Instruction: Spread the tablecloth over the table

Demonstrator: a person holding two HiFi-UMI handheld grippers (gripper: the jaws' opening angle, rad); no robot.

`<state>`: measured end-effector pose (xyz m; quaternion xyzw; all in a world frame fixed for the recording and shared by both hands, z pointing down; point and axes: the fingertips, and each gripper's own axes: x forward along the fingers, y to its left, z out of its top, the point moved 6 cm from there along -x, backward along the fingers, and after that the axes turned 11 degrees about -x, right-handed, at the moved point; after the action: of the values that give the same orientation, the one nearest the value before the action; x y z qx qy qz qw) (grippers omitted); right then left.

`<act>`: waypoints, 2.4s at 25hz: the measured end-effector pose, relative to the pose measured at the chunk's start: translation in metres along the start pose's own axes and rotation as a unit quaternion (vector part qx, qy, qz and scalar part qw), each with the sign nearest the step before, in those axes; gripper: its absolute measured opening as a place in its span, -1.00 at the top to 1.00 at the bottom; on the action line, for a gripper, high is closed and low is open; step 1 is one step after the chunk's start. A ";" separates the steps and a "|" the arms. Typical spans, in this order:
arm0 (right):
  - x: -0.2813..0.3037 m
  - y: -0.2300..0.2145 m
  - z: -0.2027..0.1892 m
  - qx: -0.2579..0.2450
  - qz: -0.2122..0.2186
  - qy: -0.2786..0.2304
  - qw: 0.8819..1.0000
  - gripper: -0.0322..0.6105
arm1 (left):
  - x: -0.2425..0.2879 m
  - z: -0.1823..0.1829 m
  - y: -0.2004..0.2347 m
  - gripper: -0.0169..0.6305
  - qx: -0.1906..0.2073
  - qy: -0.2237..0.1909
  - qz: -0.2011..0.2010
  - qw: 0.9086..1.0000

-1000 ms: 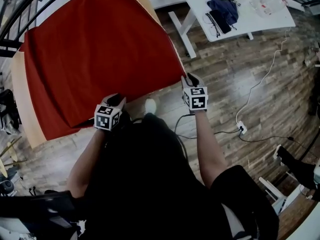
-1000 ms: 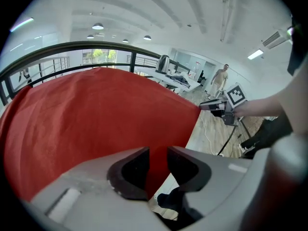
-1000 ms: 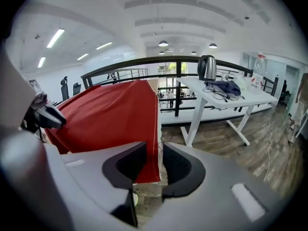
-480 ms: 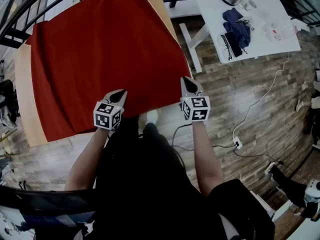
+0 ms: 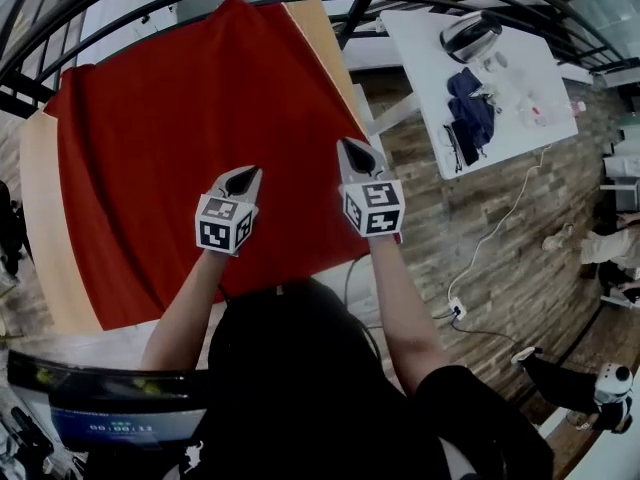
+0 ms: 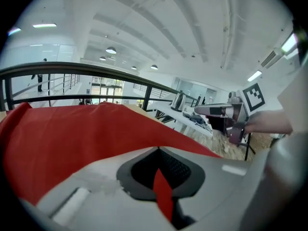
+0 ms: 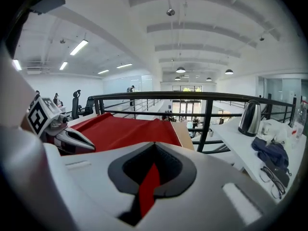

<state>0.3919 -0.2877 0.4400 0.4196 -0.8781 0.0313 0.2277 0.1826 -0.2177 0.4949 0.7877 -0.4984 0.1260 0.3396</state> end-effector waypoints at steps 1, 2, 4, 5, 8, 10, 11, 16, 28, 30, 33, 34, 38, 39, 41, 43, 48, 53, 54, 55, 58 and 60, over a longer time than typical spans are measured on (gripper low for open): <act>0.011 -0.001 0.009 -0.002 -0.004 -0.002 1.000 0.87 | 0.004 0.013 0.006 0.93 -0.005 -0.009 -0.005 1.000; 0.021 -0.003 0.016 -0.005 -0.010 -0.003 1.000 0.87 | 0.007 0.025 0.012 0.93 -0.013 -0.019 -0.008 1.000; 0.036 -0.010 0.033 -0.002 -0.029 -0.007 1.000 0.87 | 0.010 0.051 0.025 0.93 -0.030 -0.038 -0.007 0.999; 0.042 -0.016 0.042 0.006 -0.039 -0.013 0.999 0.87 | 0.012 0.065 0.031 0.93 -0.038 -0.046 -0.005 0.998; 0.063 -0.031 0.073 0.016 -0.051 -0.032 0.998 0.87 | 0.024 0.101 0.043 0.93 -0.051 -0.063 0.012 0.997; 0.096 -0.038 0.090 -0.002 -0.040 -0.039 0.998 0.87 | 0.042 0.121 0.055 0.93 -0.054 -0.067 0.023 0.996; 0.119 -0.044 0.095 -0.013 -0.032 -0.040 0.999 0.87 | 0.055 0.131 0.065 0.93 -0.052 -0.069 0.028 0.996; 0.234 -0.079 0.094 -0.052 0.009 -0.024 0.998 0.87 | 0.129 0.167 0.106 0.93 -0.024 -0.078 0.054 0.995; 0.396 -0.118 0.072 -0.074 0.079 0.006 0.994 0.86 | 0.221 0.182 0.181 0.90 -0.038 -0.057 0.108 0.992; 0.417 -0.119 0.073 -0.079 0.086 0.016 0.993 0.73 | 0.224 0.178 0.190 0.90 -0.045 -0.053 0.111 0.991; 0.443 -0.123 0.069 -0.075 0.092 0.040 0.992 0.54 | 0.228 0.172 0.197 0.90 -0.053 -0.053 0.118 0.990; 0.451 -0.125 0.067 -0.072 0.094 0.050 0.992 0.46 | 0.229 0.171 0.196 0.89 -0.052 -0.053 0.118 0.990; 0.477 -0.129 0.060 -0.060 0.110 0.101 0.987 0.24 | 0.229 0.171 0.194 0.84 -0.041 -0.050 0.113 0.992; 0.482 -0.131 0.058 -0.053 0.109 0.112 0.986 0.24 | 0.228 0.171 0.194 0.84 -0.037 -0.051 0.113 0.992; 0.489 -0.135 0.055 -0.040 0.105 0.135 0.984 0.24 | 0.228 0.171 0.194 0.84 -0.036 -0.054 0.114 0.991; 0.493 -0.137 0.052 -0.037 0.107 0.156 0.981 0.30 | 0.229 0.171 0.195 0.84 -0.042 -0.060 0.116 0.991; 0.493 -0.136 0.055 -0.033 0.104 0.186 0.977 0.36 | 0.226 0.172 0.195 0.84 -0.043 -0.066 0.123 0.989; 0.488 -0.150 0.052 -0.056 0.092 0.186 0.977 0.84 | 0.223 0.174 0.200 0.84 -0.061 -0.090 0.130 0.986; 0.486 -0.158 0.049 -0.067 0.080 0.185 0.977 0.84 | 0.224 0.173 0.199 0.84 -0.062 -0.089 0.129 0.986; 0.484 -0.168 0.047 -0.074 0.067 0.182 0.978 0.84 | 0.224 0.173 0.199 0.84 -0.063 -0.086 0.129 0.986; 0.477 -0.203 0.047 -0.092 0.034 0.172 0.980 0.85 | 0.226 0.172 0.197 0.76 -0.056 -0.078 0.129 0.987; 0.471 -0.226 0.048 -0.109 0.016 0.177 0.978 0.85 | 0.228 0.173 0.195 0.71 -0.046 -0.073 0.129 0.988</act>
<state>0.2867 -0.7860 0.5671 0.3663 -0.8286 0.0129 0.4232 0.0958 -0.5444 0.5695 0.7070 -0.6248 0.0880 0.3195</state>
